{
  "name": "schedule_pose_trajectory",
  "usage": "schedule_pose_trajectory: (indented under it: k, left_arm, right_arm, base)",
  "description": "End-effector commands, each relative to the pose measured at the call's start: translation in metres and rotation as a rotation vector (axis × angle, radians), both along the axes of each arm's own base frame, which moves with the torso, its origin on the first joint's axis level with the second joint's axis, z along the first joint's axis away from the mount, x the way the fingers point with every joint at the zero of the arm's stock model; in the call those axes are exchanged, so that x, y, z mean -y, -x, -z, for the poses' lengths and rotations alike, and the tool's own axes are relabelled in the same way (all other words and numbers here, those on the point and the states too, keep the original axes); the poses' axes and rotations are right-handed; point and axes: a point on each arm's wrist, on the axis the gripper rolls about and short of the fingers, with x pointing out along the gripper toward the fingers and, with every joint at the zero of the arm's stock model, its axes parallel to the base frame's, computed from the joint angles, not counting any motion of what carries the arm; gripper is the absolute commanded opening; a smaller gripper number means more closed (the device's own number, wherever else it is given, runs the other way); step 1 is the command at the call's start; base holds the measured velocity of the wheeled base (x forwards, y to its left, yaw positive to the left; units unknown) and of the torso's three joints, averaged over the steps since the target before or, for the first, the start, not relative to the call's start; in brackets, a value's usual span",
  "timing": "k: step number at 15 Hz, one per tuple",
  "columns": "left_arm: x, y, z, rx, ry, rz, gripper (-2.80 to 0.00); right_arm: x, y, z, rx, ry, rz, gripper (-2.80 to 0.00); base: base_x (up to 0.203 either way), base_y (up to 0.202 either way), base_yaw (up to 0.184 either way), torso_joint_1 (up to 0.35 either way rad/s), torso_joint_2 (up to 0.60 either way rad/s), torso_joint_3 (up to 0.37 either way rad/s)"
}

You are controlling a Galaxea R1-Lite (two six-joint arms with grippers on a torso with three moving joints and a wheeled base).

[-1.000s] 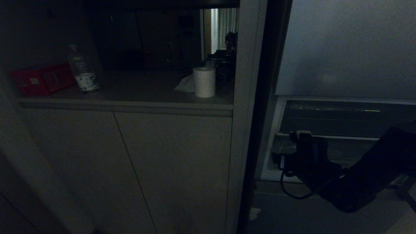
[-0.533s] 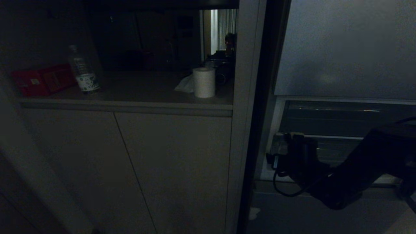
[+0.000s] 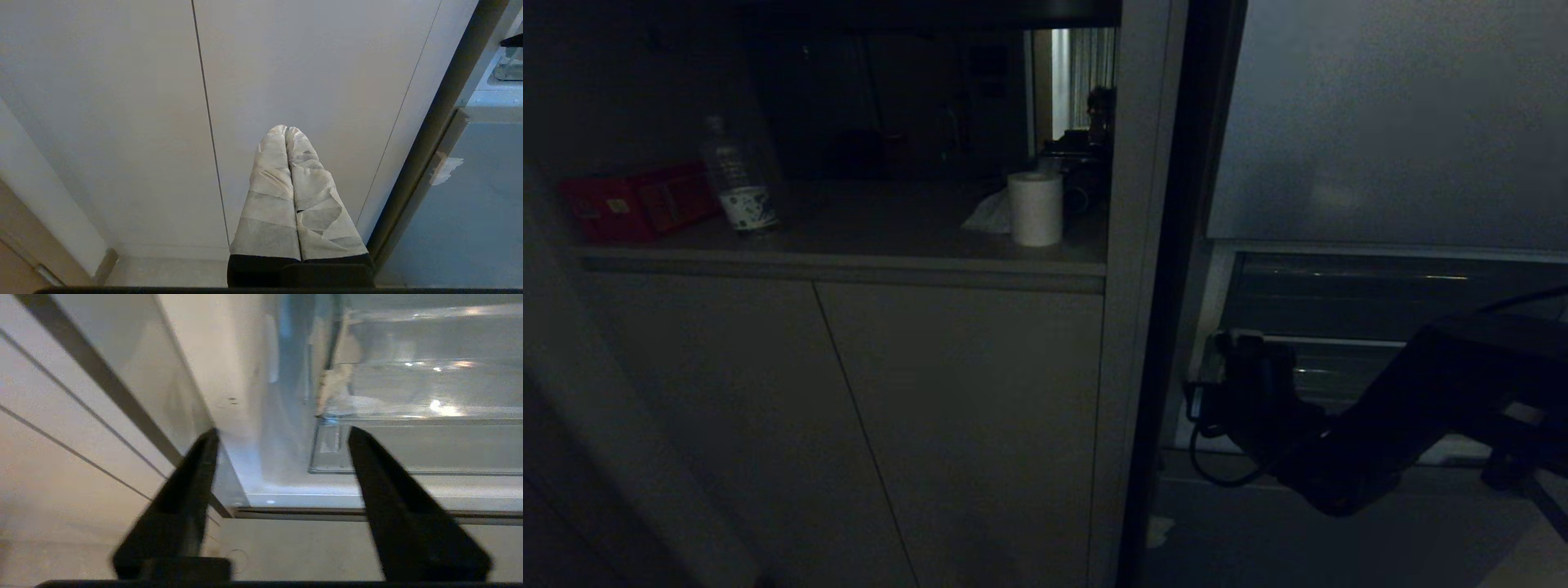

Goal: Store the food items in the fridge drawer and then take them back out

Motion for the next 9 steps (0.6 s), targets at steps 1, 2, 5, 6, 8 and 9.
schedule_pose_trajectory:
  k: [1,2,5,6,8,9]
  left_arm:
    - [0.0,0.0,0.0,0.0,0.0,0.0,-2.8]
    - [0.0,0.0,0.0,0.0,0.0,0.0,-2.8]
    - [0.0,0.0,0.0,0.0,0.0,0.0,-2.8]
    - [0.0,0.0,0.0,0.0,0.0,0.0,-2.8]
    - [0.0,0.0,0.0,0.0,0.0,0.0,-2.8]
    - [0.0,0.0,0.0,0.0,0.0,0.0,-2.8]
  right_arm:
    - [0.0,-0.001,0.001,0.007,-0.003,0.009,-2.8]
    - [0.001,0.002,0.002,0.002,0.0,0.009,-2.8]
    - [0.005,0.011,-0.002,-0.005,0.002,0.009,-2.8]
    - [0.005,0.013,-0.002,-0.002,0.001,0.011,-2.8]
    - [0.006,0.015,-0.001,0.009,0.0,0.011,-2.8]
    - [0.007,0.016,-0.001,0.008,-0.001,0.012,-2.8]
  base:
    - [0.0,0.0,0.0,0.0,0.0,0.0]
    - [0.0,0.0,0.0,0.0,0.0,0.0]
    - [0.0,0.0,0.0,0.0,0.0,0.0]
    - [0.0,0.0,0.0,0.0,0.0,0.0]
    - [0.0,0.0,0.0,0.0,0.0,0.0]
    - [0.0,0.0,0.0,0.0,0.0,0.0]
